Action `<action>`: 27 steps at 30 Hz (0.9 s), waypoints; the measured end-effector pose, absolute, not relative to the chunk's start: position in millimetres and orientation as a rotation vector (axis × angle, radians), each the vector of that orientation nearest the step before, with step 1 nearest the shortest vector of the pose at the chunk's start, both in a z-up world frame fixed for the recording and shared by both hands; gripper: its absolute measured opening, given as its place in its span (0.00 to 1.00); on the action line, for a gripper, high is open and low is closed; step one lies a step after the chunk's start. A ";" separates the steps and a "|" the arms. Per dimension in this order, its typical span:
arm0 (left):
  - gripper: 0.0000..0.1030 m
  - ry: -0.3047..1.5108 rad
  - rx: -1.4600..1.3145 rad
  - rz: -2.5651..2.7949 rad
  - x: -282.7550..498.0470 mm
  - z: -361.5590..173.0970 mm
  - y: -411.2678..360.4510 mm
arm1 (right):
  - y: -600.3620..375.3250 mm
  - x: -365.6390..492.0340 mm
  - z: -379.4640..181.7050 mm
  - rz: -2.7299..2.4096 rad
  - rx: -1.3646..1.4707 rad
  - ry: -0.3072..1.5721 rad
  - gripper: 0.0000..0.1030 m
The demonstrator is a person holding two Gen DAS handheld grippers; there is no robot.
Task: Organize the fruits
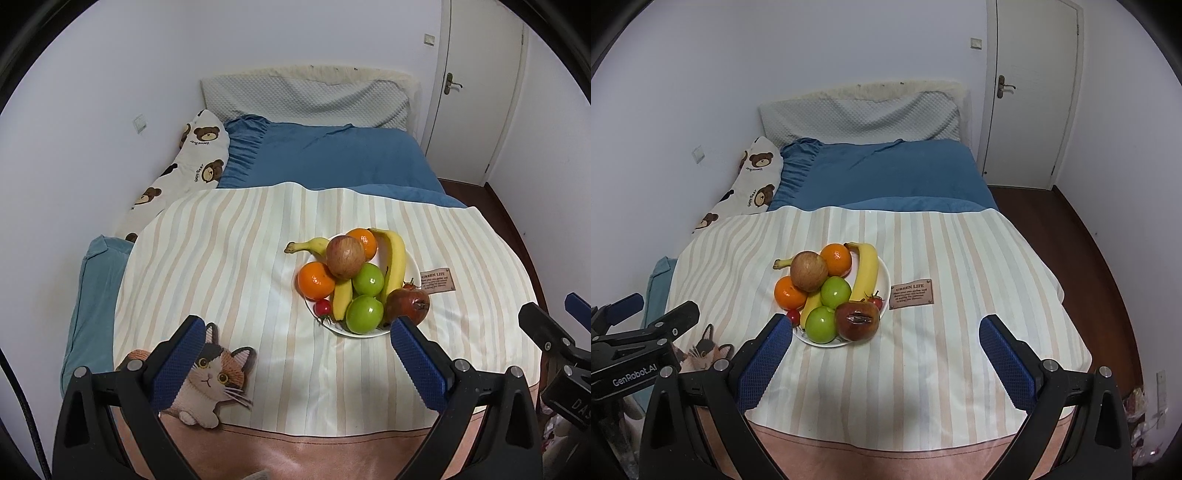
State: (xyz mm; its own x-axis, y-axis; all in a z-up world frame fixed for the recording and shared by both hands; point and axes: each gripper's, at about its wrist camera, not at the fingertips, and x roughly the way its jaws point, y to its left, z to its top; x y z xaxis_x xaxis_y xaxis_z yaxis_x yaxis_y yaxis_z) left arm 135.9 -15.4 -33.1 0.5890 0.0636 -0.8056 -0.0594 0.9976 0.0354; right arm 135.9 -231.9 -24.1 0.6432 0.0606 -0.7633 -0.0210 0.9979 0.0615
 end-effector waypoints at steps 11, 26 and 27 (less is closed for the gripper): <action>1.00 0.935 0.006 0.066 135.0 -35.6 -15.9 | -233.0 134.6 -24.5 0.043 0.047 0.869 1.00; 1.00 0.928 0.011 0.059 131.9 -31.1 -18.9 | -234.9 133.0 -23.5 0.048 0.055 0.871 1.00; 1.00 0.925 0.010 0.060 131.3 -30.4 -18.8 | -234.7 132.7 -23.5 0.048 0.055 0.870 1.00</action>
State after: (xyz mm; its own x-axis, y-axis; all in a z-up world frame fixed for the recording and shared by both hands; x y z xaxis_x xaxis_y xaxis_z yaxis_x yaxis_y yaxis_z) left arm 131.3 -18.8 -30.4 0.5999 0.0561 -0.7981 -0.0470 0.9983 0.0348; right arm 132.7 -234.7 -23.5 0.6438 0.0649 -0.7624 -0.0198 0.9975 0.0681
